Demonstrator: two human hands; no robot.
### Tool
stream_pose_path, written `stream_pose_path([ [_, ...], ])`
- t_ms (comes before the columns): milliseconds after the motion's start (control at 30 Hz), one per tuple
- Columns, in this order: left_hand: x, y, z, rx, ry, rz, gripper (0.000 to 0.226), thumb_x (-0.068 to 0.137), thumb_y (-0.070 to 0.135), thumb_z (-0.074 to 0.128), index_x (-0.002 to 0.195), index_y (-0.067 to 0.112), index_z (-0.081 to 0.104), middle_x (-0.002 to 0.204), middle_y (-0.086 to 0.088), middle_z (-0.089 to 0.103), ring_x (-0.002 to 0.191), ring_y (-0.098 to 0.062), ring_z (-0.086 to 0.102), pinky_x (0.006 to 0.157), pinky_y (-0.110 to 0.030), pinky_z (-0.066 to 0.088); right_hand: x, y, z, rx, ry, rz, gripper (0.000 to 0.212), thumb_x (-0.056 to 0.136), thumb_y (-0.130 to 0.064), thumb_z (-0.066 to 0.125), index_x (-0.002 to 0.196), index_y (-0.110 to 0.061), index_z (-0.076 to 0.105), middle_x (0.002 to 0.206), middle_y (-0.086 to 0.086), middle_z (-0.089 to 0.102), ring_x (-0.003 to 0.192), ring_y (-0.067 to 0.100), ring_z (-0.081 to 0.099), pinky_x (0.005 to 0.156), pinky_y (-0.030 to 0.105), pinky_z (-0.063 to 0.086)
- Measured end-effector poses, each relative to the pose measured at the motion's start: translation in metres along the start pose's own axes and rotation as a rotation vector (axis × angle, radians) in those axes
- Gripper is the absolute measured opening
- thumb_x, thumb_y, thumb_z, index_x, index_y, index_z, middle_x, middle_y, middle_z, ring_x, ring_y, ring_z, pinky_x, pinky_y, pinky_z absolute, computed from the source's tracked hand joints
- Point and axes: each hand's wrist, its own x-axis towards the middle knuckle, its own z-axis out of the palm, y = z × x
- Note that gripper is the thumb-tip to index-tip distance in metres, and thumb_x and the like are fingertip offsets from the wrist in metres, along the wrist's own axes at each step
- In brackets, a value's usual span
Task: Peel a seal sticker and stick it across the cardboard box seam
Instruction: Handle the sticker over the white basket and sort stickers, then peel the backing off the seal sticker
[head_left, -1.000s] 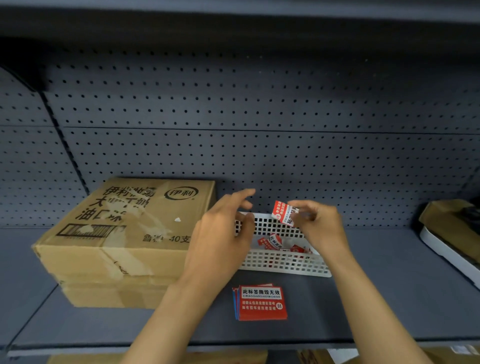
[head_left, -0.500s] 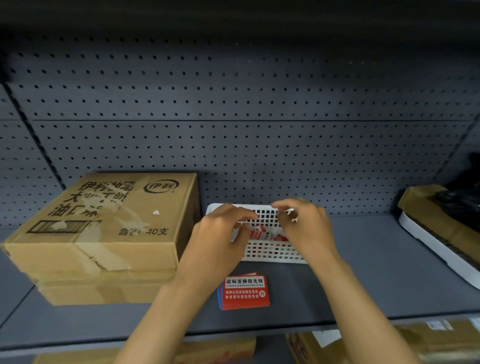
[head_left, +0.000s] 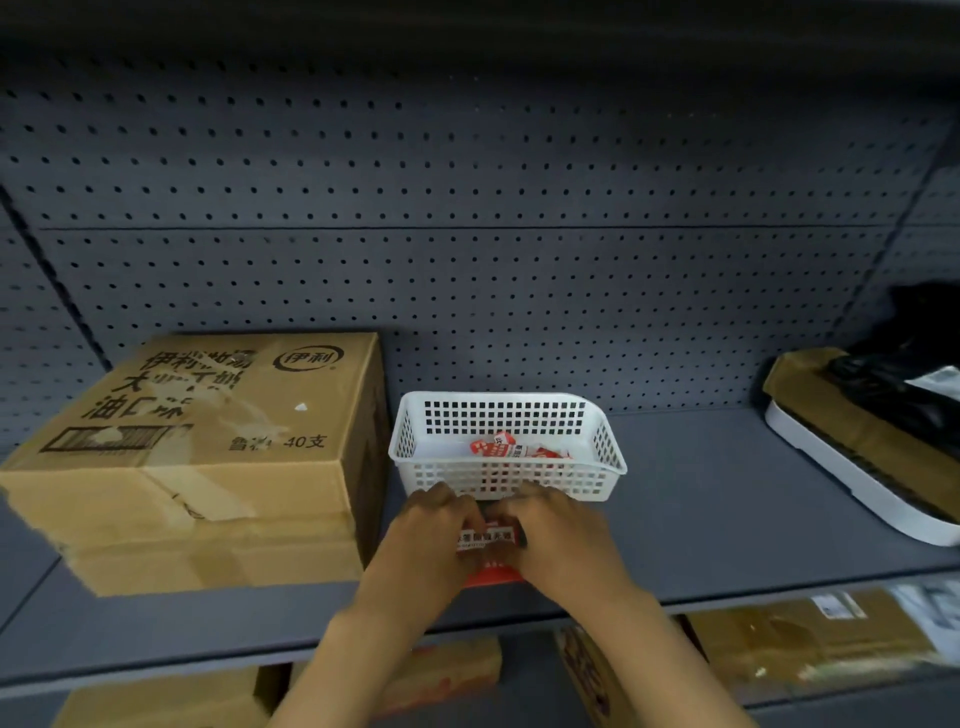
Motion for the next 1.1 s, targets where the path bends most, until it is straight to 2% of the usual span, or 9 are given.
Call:
stream_pose_path([
  [100,-0.003,-0.004,0.005,-0.005,0.010,0.028,0.033,0.085,0.027,0.074,0.118,0.028,0.068,0.121,0.005,0.063,0.117,-0.018,0.058,0.098,-0.027,0.049,0.001,0.003,0.012,-0.042,-0.024,0.000,0.043,0.091,-0.038,0.067,0.133,-0.040,0.061,0.135,-0.009,0.059,0.124,0.020,0.054,0.091,0.036,0.051],
  [233,-0.005,-0.008,0.010,0.032,-0.036,0.010,0.045,0.092,0.027,0.069,0.136,0.024,0.060,0.133,-0.001,0.059,0.128,-0.022,0.053,0.108,-0.031,0.045,0.001,0.010,0.020,-0.072,-0.105,0.039,0.046,0.093,-0.046,0.063,0.137,-0.034,0.058,0.137,-0.005,0.054,0.128,0.022,0.049,0.096,0.039,0.049],
  [467,-0.009,-0.016,0.015,-0.029,-0.058,-0.033,0.062,0.093,0.033,0.069,0.150,0.018,0.047,0.143,-0.005,0.054,0.136,-0.024,0.049,0.115,-0.034,0.040,0.002,0.010,0.016,-0.002,-0.043,0.097,0.041,0.084,-0.042,0.075,0.122,-0.032,0.062,0.123,-0.008,0.058,0.116,0.017,0.057,0.085,0.034,0.048],
  [633,-0.012,-0.018,0.015,-0.014,0.056,0.050,0.060,0.087,0.024,0.075,0.143,0.019,0.054,0.140,-0.006,0.053,0.131,-0.029,0.051,0.111,-0.039,0.045,0.003,0.009,0.009,0.105,0.021,0.142,0.030,0.078,-0.029,0.081,0.097,-0.032,0.058,0.104,-0.008,0.062,0.098,0.018,0.063,0.076,0.037,0.053],
  [733,-0.015,-0.019,0.014,-0.048,0.155,0.117,0.046,0.085,0.017,0.077,0.128,0.019,0.063,0.131,-0.005,0.059,0.121,-0.027,0.058,0.102,-0.038,0.052,0.000,0.013,0.002,0.193,0.026,0.167,0.022,0.084,-0.031,0.078,0.096,-0.031,0.060,0.098,-0.013,0.063,0.093,0.014,0.061,0.078,0.036,0.054],
  [867,-0.017,-0.013,0.004,-0.176,0.290,0.128,0.024,0.089,0.013,0.072,0.111,0.021,0.068,0.110,0.002,0.070,0.102,-0.018,0.066,0.087,-0.033,0.058,-0.001,0.015,-0.016,0.396,0.067,0.167,0.015,0.089,-0.021,0.075,0.088,-0.033,0.066,0.092,-0.012,0.069,0.086,0.014,0.065,0.082,0.039,0.056],
  [967,-0.018,-0.002,-0.012,-0.395,0.332,0.072,0.022,0.093,0.014,0.069,0.113,0.024,0.068,0.101,0.010,0.073,0.094,-0.008,0.071,0.083,-0.027,0.061,-0.004,0.010,-0.037,0.557,0.118,0.156,0.020,0.092,-0.018,0.072,0.084,-0.035,0.066,0.090,-0.009,0.069,0.083,0.013,0.065,0.076,0.027,0.053],
  [1033,-0.018,0.008,-0.031,-0.612,0.361,0.023,0.026,0.093,0.014,0.071,0.113,0.029,0.067,0.093,0.014,0.072,0.092,-0.003,0.072,0.081,-0.015,0.058,-0.006,0.004,-0.052,0.728,0.192,0.154,0.017,0.092,-0.017,0.071,0.088,-0.033,0.068,0.088,-0.009,0.071,0.082,0.013,0.066,0.076,0.027,0.055],
  [1100,-0.018,0.019,-0.055,-0.837,0.380,-0.028,0.026,0.089,0.017,0.076,0.106,0.035,0.069,0.086,0.010,0.077,0.085,-0.002,0.074,0.079,-0.014,0.057,-0.007,-0.004,-0.065,0.932,0.265,0.145,0.012,0.092,-0.017,0.071,0.095,-0.029,0.070,0.086,-0.005,0.076,0.080,0.012,0.069,0.071,0.024,0.056],
])
